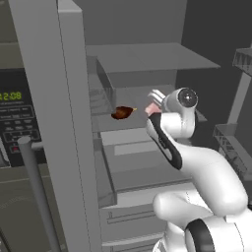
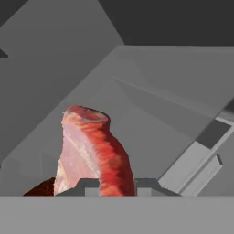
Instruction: Place the steak on the counter behind the older steak on the same shelf of the fridge to maintain FIFO order. Close the fridge door when finished.
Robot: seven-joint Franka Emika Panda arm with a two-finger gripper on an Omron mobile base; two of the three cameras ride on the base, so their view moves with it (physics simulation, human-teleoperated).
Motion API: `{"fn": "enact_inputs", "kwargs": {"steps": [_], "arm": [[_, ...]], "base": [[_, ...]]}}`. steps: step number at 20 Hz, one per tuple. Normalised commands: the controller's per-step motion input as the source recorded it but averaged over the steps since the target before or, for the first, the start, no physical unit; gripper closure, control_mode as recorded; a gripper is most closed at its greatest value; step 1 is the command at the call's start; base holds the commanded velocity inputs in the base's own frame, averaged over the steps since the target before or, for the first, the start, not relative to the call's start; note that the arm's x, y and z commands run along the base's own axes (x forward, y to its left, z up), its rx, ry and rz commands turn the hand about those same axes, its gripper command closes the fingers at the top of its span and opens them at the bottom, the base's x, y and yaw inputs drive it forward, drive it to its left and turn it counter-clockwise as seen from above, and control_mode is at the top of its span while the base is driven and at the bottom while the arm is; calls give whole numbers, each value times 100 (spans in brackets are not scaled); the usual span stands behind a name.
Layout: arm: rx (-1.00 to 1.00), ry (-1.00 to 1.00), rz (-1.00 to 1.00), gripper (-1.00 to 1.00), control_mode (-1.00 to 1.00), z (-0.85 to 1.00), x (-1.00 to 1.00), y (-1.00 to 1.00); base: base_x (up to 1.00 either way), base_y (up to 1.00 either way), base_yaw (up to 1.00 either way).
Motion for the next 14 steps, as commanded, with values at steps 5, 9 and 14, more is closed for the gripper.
{"fn": "enact_inputs", "kwargs": {"steps": [5,9,14], "arm": [[2,0,0,100,-100,-6,60,2],[4,0,0,100,-100,-2,60,0],[5,-1,0,100,-100,0,66,0]], "base": [[0,0,0],[0,0,0],[0,0,0]]}}
